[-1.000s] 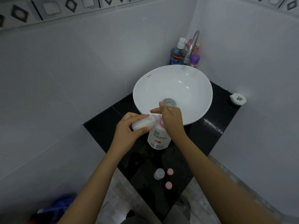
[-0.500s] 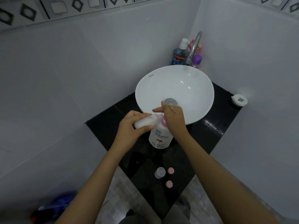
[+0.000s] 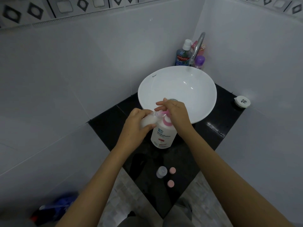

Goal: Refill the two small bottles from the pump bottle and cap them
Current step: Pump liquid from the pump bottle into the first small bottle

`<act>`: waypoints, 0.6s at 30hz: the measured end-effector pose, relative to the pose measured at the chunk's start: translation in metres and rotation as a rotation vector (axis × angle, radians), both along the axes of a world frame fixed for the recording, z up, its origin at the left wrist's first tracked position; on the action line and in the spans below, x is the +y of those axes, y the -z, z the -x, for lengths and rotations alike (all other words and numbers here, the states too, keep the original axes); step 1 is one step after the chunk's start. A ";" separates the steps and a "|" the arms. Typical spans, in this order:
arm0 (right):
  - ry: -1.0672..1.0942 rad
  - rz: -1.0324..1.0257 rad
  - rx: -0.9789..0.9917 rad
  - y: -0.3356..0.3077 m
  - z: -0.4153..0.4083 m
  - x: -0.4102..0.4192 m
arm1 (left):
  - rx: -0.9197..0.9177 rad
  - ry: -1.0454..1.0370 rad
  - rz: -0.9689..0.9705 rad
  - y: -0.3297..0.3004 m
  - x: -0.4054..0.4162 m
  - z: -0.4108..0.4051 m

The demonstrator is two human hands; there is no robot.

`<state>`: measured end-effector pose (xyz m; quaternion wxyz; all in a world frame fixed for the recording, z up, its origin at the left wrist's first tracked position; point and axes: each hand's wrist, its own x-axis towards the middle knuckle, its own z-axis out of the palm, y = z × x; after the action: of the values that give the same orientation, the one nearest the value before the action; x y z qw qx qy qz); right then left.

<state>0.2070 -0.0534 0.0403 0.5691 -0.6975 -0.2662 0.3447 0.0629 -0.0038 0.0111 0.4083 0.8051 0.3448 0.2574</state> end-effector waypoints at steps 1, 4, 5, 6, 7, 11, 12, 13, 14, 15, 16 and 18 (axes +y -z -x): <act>-0.005 0.004 -0.022 0.000 0.000 -0.001 | 0.001 -0.002 0.003 0.000 -0.001 0.000; -0.013 0.023 -0.057 0.000 -0.002 -0.001 | -0.011 -0.019 0.020 0.002 -0.003 0.002; -0.019 0.030 -0.066 0.001 -0.003 -0.001 | -0.015 -0.029 0.026 0.004 -0.003 0.003; -0.024 0.036 -0.071 0.001 -0.003 -0.001 | -0.020 -0.035 0.033 0.005 -0.004 0.004; -0.027 0.038 -0.071 0.001 -0.003 -0.001 | -0.025 -0.037 0.045 0.007 -0.004 0.005; -0.015 0.019 -0.045 0.000 -0.001 -0.001 | -0.053 -0.048 0.125 0.011 -0.005 0.005; -0.010 0.018 -0.055 0.000 -0.001 -0.001 | -0.051 -0.045 0.132 0.012 -0.005 0.004; -0.006 0.018 -0.070 0.000 0.000 -0.001 | -0.045 -0.040 0.133 0.012 -0.005 0.003; -0.004 0.018 -0.081 0.000 0.001 -0.001 | -0.041 -0.034 0.135 0.012 -0.005 0.001; -0.002 0.017 -0.084 -0.001 0.001 -0.001 | -0.042 -0.029 0.135 0.012 -0.005 0.000; -0.001 0.015 -0.081 -0.001 0.001 -0.001 | -0.045 -0.024 0.134 0.011 -0.005 -0.001; 0.002 0.020 -0.078 -0.001 0.001 -0.001 | -0.050 -0.017 0.126 0.012 -0.005 -0.002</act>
<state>0.2058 -0.0547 0.0418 0.5519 -0.7162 -0.2838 0.3193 0.0650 -0.0091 -0.0006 0.4645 0.7681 0.3570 0.2587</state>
